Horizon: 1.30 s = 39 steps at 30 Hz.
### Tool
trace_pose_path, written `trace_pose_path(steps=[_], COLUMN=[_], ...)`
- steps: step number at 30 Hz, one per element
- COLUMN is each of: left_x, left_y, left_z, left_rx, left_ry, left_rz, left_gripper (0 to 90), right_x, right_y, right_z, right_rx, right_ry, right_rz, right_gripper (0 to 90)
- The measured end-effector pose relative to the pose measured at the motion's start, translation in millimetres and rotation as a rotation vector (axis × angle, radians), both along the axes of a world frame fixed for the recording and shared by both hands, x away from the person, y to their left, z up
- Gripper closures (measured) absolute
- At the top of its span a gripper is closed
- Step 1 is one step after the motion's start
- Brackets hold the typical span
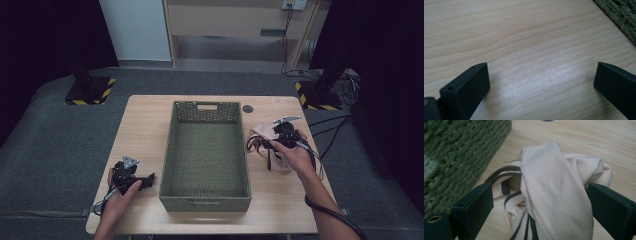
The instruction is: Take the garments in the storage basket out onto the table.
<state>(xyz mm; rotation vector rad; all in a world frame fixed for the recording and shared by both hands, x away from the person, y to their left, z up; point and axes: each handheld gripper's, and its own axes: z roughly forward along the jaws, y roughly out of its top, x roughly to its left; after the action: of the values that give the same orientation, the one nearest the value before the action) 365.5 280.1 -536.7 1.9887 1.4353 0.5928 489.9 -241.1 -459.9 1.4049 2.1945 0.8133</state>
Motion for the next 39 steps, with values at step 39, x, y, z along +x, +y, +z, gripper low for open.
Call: trace_pose_path(steps=[39], left_x=[0.0], left_y=[0.0], left_z=[0.0], left_rx=[0.000], left_ry=[0.000], left_rz=[0.000], left_gripper=[0.0], right_x=[-28.8], right_y=[-0.8], right_z=[36.8], right_rx=[0.037], right_ry=[-0.092], right_rz=[0.007], right_gripper=[3.7])
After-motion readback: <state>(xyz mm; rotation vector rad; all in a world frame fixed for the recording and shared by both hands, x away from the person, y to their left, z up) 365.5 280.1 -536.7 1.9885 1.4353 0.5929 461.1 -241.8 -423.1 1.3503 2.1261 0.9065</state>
